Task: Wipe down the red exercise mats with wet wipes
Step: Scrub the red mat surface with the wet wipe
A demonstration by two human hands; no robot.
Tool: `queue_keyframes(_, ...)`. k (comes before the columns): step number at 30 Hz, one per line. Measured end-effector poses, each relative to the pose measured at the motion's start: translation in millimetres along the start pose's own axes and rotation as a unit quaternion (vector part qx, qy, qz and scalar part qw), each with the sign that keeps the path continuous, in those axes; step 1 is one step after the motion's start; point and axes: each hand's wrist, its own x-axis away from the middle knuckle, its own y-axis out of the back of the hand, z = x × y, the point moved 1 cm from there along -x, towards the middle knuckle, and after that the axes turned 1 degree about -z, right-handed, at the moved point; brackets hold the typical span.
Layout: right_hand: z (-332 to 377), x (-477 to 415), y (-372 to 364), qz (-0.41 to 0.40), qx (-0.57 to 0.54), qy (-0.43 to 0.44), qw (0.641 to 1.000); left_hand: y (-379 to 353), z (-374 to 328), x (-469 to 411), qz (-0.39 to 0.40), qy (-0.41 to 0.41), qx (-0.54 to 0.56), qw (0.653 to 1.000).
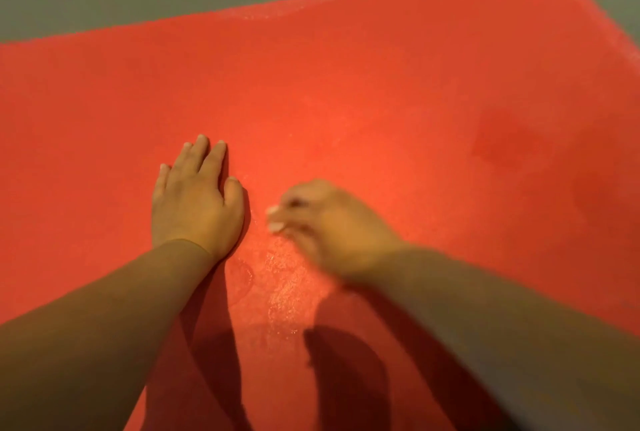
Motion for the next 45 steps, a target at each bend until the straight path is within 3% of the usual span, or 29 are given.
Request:
queue_keyframes(2,-56.9,-11.1,36.6,-0.061,0.045,-0.096,0.992,1.1,-0.3,-0.8,-0.004,-0.001,0.002,1.0)
queue_keyframes(3,-90.0,-15.5,58.4,-0.116,0.085,-0.181,0.973,1.6,-0.6,-1.0,-0.005,0.0,0.002,1.0)
queue_keyframes(5,-141.6,-18.2,90.9,-0.213,0.13,-0.356,0.901,1.7,-0.6,-2.5,-0.009,0.004,0.005,1.0)
queue_keyframes(6,-146.3,-22.0,92.5,-0.241,0.14,-0.403,0.872,1.9,-1.2,-2.8,-0.012,0.007,0.006,1.0)
queue_keyframes(7,-136.8,-28.1,82.5,-0.241,0.136,-0.411,0.869,2.3,-1.8,-2.9,-0.013,0.01,0.007,1.0)
queue_keyframes(9,-94.7,-40.7,45.7,-0.221,0.071,-0.351,0.907,4.0,-2.9,-3.5,-0.015,0.013,0.01,1.0)
queue_keyframes(12,-9.9,-32.6,-9.6,-0.118,0.008,-0.124,0.985,5.3,-4.2,-5.3,-0.017,0.01,0.014,1.0)
queue_keyframes(14,9.3,-16.8,-18.5,-0.028,-0.044,0.01,0.999,5.1,-4.1,-6.0,-0.019,0.01,0.014,1.0)
queue_keyframes(15,-0.2,-16.5,-8.4,0.006,-0.072,0.031,0.997,4.6,-3.8,-6.1,-0.018,0.01,0.014,1.0)
queue_keyframes(17,-40.0,-28.7,20.6,0.015,-0.053,-0.017,0.998,2.7,-2.0,-6.7,-0.013,0.01,0.012,1.0)
queue_keyframes(18,-69.3,-35.0,38.6,-0.032,-0.02,-0.079,0.996,1.6,-1.2,-6.9,-0.01,0.009,0.011,1.0)
queue_keyframes(19,-100.0,-40.3,60.3,-0.085,0.028,-0.162,0.983,1.0,-0.9,-7.1,-0.009,0.007,0.01,1.0)
queue_keyframes(21,-139.7,-43.7,93.6,-0.198,0.078,-0.323,0.922,1.1,-2.0,-7.9,-0.007,0.009,0.01,1.0)
queue_keyframes(22,-143.8,-45.7,95.0,-0.22,0.098,-0.369,0.898,2.0,-2.8,-8.6,-0.006,0.011,0.01,1.0)
queue_keyframes(23,-134.1,-51.1,85.3,-0.211,0.12,-0.372,0.896,3.0,-3.3,-9.2,-0.006,0.014,0.008,1.0)
queue_keyframes(27,-38.3,-58.4,4.7,-0.1,0.031,-0.155,0.982,5.7,-4.5,-13.9,-0.029,0.012,0.004,1.0)
queue_keyframes(29,-13.7,-50.9,-12.7,-0.034,0.018,-0.019,0.999,6.8,-4.6,-17.3,-0.039,0.012,0.01,0.999)
queue_keyframes(30,-22.0,-53.3,-4.7,-0.021,0.007,-0.001,1.0,6.9,-4.2,-17.8,-0.042,0.015,0.014,0.999)
queue_keyframes(33,-91.5,-67.0,41.2,-0.112,0.077,-0.146,0.98,5.3,-3.6,-18.4,-0.046,0.012,0.032,0.998)
queue_keyframes(35,-139.1,-67.0,78.9,-0.19,0.151,-0.31,0.919,3.7,-3.8,-23.8,-0.04,-0.003,0.044,0.998)
queue_keyframes(36,-148.6,-68.4,86.2,-0.21,0.164,-0.347,0.899,3.2,-3.7,-29.1,-0.034,-0.005,0.053,0.998)
queue_keyframes(37,-143.8,-72.7,83.1,-0.206,0.152,-0.351,0.901,2.8,-3.5,-35.3,-0.027,-0.003,0.064,0.998)
queue_keyframes(40,-84.5,-89.7,33.9,-0.153,0.034,-0.251,0.955,0.3,-2.9,-53.6,-0.021,-0.007,0.081,0.996)
queue_keyframes(42,-33.8,-87.9,-4.5,-0.075,0.004,-0.11,0.991,-1.6,-2.0,-59.3,-0.02,-0.026,0.071,0.997)
queue_keyframes(44,-19.4,-82.1,-11.9,-0.013,0.001,0.007,1.0,-1.1,-0.8,-60.5,-0.021,-0.037,0.061,0.997)
queue_keyframes(45,-33.2,-84.8,1.1,-0.007,-0.002,0.001,1.0,-1.1,-0.7,-60.8,-0.02,-0.039,0.06,0.997)
